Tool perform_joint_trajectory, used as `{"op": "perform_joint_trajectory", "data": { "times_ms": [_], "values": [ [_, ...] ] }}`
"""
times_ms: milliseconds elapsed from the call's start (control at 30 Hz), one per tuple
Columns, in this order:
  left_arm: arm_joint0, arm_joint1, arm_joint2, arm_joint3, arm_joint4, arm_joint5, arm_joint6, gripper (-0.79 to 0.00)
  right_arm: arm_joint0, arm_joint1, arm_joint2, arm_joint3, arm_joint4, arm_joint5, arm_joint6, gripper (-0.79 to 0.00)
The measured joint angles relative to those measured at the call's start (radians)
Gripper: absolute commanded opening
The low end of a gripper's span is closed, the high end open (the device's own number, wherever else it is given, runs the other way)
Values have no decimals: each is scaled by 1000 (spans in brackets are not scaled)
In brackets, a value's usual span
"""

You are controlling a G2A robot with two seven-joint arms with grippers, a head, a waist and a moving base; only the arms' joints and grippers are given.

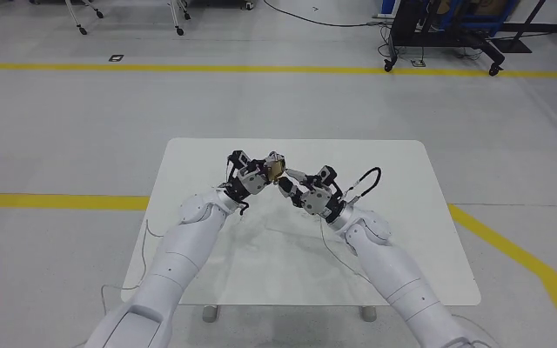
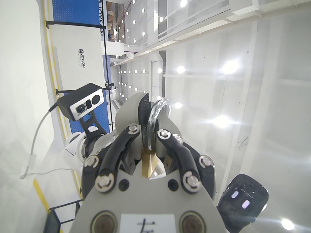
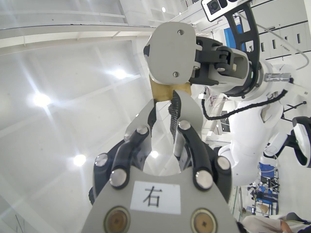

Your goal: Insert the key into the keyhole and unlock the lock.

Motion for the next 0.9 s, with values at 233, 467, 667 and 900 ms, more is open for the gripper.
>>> {"op": "perform_joint_trajectory", "data": {
  "times_ms": [233, 467, 667, 900],
  "values": [
    [-6, 23, -6, -26, 214, -36, 115, -785, -51, 29, 87, -86, -167, -82, -52, -12],
    [1, 51, 7, -113, 510, 0, 228, -785, -155, 74, 277, -269, -407, -116, -229, 0],
    [-16, 45, 91, -162, 710, 157, 271, -785, -198, 85, 337, -360, -507, -97, -318, 0],
    [-84, -11, 239, -102, 765, 370, 317, -785, -198, 85, 336, -357, -505, -98, -316, 0]
  ]
}}
